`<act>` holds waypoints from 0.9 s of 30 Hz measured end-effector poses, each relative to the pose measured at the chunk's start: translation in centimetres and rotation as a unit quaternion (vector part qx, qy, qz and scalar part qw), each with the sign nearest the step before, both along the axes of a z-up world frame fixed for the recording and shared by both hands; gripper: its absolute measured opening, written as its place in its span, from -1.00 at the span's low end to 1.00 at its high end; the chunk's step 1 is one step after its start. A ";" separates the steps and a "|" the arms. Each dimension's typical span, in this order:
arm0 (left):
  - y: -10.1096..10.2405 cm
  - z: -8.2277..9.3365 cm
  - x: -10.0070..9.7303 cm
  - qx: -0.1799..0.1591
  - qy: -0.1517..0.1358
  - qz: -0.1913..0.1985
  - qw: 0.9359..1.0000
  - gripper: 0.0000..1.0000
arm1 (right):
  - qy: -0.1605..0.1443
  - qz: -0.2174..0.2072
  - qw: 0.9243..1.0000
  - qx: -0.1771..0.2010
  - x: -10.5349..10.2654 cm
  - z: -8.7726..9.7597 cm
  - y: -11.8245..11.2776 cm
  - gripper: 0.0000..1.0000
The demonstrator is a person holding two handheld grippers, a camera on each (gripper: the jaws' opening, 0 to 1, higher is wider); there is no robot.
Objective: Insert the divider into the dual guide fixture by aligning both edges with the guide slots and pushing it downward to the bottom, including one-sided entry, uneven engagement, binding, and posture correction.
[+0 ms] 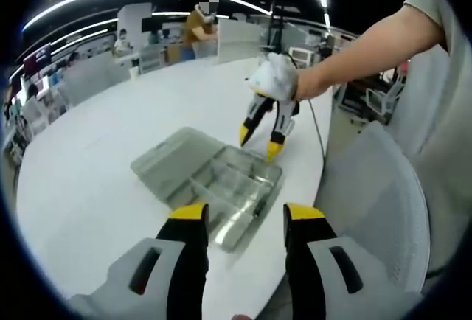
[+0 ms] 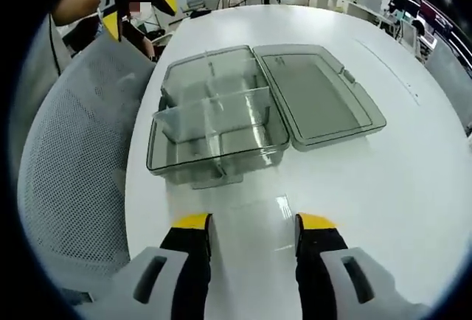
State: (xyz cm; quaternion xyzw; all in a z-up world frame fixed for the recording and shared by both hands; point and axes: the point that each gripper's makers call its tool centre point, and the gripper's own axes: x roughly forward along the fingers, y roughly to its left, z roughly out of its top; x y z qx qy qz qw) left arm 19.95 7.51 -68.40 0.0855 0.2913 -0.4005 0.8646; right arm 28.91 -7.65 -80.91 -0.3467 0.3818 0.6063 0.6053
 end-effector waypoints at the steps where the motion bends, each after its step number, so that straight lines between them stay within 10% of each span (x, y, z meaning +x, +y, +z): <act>1: 0.0 0.0 0.0 -0.001 0.000 0.001 1.000 -0.23 | 0.001 0.002 1.000 -0.004 0.0 -0.1 0.0 -0.19; 27: 0.0 -0.3 0.0 -0.006 0.006 0.003 1.000 -0.23 | -0.028 0.063 0.995 -0.070 0.5 -0.7 -0.3 -0.33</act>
